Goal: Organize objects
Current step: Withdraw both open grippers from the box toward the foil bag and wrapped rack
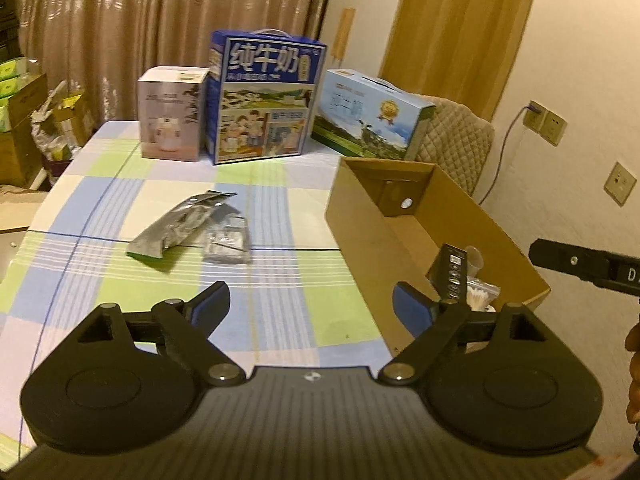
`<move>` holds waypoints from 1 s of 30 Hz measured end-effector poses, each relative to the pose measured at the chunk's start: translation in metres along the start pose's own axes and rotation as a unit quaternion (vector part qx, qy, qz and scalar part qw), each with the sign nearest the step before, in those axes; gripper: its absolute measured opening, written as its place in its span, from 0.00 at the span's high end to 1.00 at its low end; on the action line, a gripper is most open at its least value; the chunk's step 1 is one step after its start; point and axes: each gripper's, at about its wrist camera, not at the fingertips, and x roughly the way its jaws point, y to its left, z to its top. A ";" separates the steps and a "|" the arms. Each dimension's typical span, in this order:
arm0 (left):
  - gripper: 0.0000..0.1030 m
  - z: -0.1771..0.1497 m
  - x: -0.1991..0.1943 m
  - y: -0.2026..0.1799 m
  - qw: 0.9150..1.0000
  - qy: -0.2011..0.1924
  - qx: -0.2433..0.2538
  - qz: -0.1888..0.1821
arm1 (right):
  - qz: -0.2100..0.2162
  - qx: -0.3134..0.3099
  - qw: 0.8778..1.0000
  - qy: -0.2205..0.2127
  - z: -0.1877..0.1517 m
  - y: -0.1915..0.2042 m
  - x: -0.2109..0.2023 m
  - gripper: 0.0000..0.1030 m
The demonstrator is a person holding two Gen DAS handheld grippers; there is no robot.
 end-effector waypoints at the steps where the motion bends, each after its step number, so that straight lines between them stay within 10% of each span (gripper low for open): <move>1: 0.15 0.000 -0.001 0.003 1.000 -0.001 -0.002 0.002 | 0.001 -0.002 1.000 0.000 0.000 0.003 0.000 0.27; 30: 0.01 -0.009 0.009 0.102 0.994 0.004 -0.039 0.102 | 0.044 -0.043 0.998 0.035 -0.009 0.073 0.054 0.27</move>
